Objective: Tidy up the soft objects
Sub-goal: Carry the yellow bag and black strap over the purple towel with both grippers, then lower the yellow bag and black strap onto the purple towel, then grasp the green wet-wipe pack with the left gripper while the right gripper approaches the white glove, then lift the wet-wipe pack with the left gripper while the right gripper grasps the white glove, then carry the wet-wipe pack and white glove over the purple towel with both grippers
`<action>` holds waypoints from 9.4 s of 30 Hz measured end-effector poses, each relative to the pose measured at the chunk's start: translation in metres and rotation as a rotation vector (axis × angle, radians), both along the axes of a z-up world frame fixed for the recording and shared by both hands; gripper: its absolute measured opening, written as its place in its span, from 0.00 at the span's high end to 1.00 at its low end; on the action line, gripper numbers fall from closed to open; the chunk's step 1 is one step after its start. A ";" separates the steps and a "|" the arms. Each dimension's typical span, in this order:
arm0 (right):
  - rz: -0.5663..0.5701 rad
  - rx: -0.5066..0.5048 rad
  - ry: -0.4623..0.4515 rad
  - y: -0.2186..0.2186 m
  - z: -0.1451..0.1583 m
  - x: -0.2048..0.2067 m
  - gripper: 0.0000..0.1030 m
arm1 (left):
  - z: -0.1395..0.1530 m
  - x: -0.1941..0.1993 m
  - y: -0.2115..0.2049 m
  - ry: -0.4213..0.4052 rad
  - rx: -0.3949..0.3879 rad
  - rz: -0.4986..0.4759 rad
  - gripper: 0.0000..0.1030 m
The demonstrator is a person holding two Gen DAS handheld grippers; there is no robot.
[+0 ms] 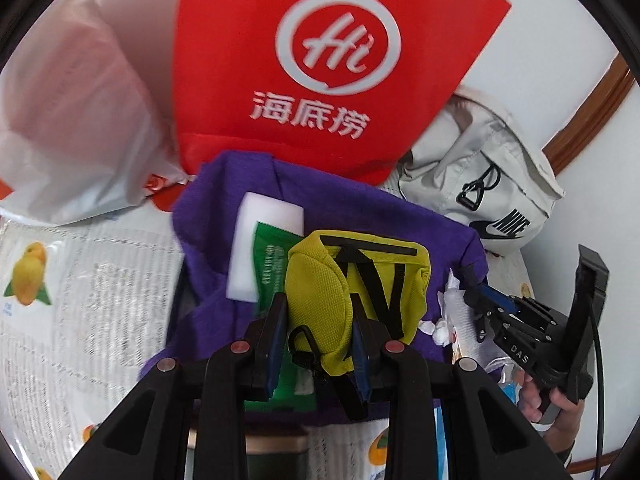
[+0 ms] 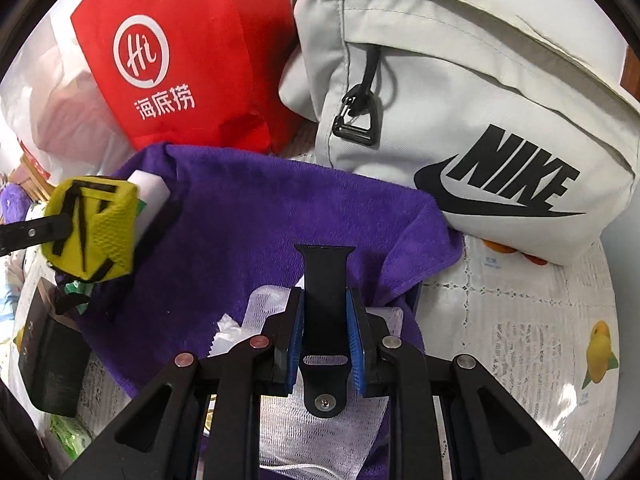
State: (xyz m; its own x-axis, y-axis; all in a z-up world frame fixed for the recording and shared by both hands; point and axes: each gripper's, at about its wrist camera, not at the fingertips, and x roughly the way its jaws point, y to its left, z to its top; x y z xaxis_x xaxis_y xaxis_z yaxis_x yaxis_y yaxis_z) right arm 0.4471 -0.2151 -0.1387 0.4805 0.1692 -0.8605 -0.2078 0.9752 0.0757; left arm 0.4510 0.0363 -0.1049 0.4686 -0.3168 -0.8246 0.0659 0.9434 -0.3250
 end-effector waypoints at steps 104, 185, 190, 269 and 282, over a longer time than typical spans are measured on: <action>0.074 0.161 0.090 0.048 0.006 -0.286 0.49 | -0.068 -0.203 -0.012 -0.039 0.247 0.039 0.18; -0.086 0.079 -0.096 0.027 -0.020 -0.328 0.89 | -0.064 -0.291 0.040 -0.124 0.234 0.118 0.21; -0.087 0.096 -0.082 0.022 -0.017 -0.331 0.89 | -0.057 -0.293 0.043 -0.119 0.201 0.122 0.21; -0.086 0.100 -0.233 0.003 0.075 -0.065 0.89 | 0.061 -0.046 0.008 -0.237 0.189 0.028 0.20; -0.063 0.085 -0.103 0.007 0.025 -0.024 0.89 | 0.025 0.020 -0.012 -0.135 0.188 -0.001 0.20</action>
